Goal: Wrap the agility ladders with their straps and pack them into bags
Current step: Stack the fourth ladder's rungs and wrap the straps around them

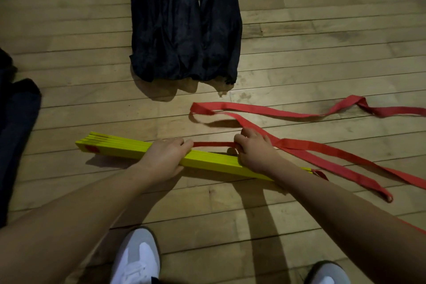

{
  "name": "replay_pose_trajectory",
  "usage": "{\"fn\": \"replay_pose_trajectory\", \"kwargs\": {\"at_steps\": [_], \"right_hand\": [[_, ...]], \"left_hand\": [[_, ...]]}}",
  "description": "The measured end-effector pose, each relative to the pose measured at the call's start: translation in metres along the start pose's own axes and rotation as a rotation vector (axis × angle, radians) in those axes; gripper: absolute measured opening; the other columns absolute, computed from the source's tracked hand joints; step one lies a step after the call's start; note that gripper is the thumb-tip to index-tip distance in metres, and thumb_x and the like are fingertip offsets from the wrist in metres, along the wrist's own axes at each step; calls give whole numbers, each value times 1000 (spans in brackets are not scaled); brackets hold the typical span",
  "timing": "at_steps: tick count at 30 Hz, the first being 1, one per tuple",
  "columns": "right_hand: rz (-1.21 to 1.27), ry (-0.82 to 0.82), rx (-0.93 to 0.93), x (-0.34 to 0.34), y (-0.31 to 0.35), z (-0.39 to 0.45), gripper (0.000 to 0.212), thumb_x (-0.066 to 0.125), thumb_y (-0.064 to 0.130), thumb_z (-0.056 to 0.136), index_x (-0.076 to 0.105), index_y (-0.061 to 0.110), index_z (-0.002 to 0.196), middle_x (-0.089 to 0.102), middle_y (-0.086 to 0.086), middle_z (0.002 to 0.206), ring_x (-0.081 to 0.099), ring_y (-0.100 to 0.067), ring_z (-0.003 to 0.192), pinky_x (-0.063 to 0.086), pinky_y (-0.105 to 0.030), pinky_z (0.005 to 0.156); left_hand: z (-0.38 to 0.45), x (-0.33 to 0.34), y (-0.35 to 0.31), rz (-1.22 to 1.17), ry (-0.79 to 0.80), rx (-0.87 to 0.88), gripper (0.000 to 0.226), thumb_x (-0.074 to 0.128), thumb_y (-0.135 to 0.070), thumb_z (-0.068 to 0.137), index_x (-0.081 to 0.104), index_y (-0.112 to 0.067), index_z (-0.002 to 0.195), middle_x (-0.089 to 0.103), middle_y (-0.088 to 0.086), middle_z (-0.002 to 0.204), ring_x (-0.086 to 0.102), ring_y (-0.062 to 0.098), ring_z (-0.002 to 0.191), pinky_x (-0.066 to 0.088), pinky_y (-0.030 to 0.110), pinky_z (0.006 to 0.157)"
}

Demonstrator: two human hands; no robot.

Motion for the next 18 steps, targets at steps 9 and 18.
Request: {"fn": "replay_pose_trajectory", "kwargs": {"at_steps": [9, 18], "right_hand": [[-1, -190, -188, -7, -17, -21, 24, 53, 29, 97, 63, 18, 115, 67, -1, 103, 61, -25, 94, 31, -27, 65], [-72, -211, -146, -1, -43, -43, 34, 60, 14, 88, 63, 23, 121, 66, 1, 106, 60, -22, 98, 43, -34, 83]], "left_hand": [[10, 8, -6, -39, 72, -8, 71, 63, -45, 87, 25, -20, 142, 47, 4, 138, 45, 22, 125, 42, 36, 98], [10, 9, -20, 84, 62, 98, 60, 50, -57, 90, 38, -14, 131, 45, 6, 134, 43, 23, 124, 36, 35, 103]]}}
Point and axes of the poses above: each hand's wrist, its own z-axis towards the middle knuckle, its own x-axis out of the palm, y = z × x, the point moved 2 cm from there along z, towards the middle knuckle
